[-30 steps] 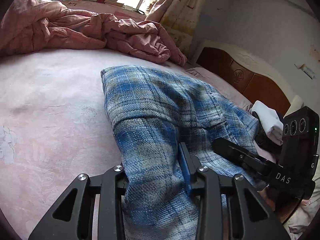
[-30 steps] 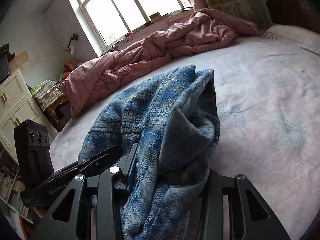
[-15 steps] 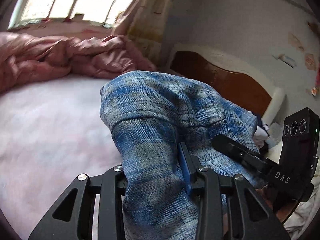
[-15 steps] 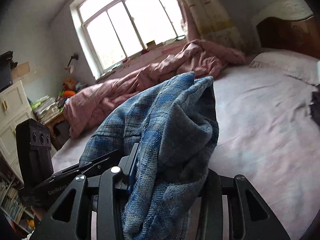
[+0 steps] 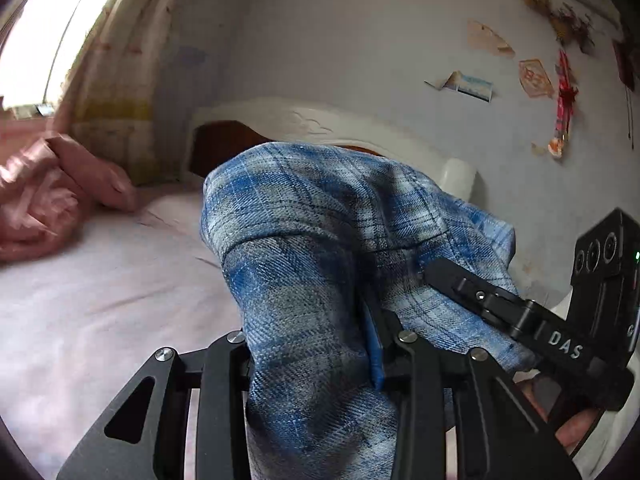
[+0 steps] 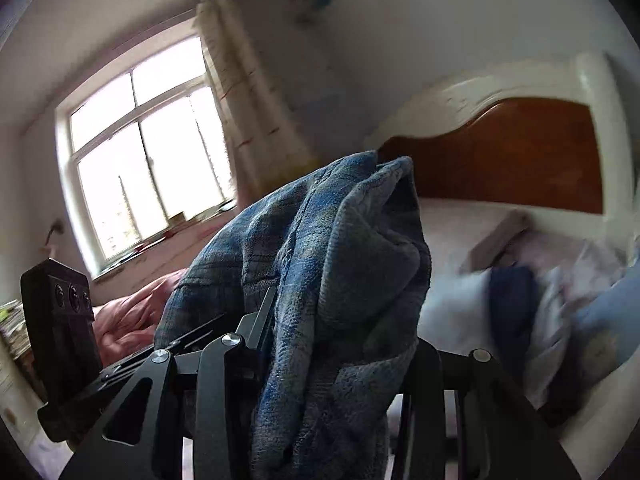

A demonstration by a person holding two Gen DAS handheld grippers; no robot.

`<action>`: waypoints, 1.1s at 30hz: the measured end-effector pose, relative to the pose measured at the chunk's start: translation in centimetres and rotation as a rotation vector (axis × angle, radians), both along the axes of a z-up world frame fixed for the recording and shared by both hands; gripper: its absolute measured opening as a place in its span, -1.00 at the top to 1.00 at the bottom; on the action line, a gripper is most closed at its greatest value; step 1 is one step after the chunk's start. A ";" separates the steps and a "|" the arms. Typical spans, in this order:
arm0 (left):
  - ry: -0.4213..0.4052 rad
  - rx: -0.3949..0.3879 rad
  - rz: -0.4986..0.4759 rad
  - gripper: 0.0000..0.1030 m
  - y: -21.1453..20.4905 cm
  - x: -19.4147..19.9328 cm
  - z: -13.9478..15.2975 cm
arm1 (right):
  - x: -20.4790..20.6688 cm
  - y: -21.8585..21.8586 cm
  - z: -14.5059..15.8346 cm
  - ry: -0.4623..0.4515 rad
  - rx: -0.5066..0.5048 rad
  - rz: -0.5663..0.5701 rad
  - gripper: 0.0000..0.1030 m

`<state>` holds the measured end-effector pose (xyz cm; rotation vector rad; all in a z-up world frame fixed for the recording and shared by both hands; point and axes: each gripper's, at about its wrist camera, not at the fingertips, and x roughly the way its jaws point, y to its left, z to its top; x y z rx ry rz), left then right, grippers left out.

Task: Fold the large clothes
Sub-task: 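Carry the folded shirt to the clothes stack and place it on top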

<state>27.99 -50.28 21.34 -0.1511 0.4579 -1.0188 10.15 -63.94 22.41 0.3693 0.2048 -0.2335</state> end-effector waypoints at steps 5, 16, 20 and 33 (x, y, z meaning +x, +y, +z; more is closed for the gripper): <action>0.105 0.067 -0.045 0.34 -8.3 1.5 -3.6 | 0.7 -8.3 -1.9 0.094 0.056 -0.149 0.21; -0.035 0.206 0.126 -0.81 -8.4 2.7 -9.1 | 2.5 -12.6 -9.5 0.229 0.065 -0.281 -0.24; -0.105 0.179 0.134 -0.81 -4.2 2.6 -7.4 | 0.8 -9.7 -7.1 0.250 -0.088 -0.401 -0.53; -0.424 0.077 0.329 -1.00 15.1 -3.8 -3.4 | -3.9 6.2 -3.0 0.086 -0.234 -0.282 -0.71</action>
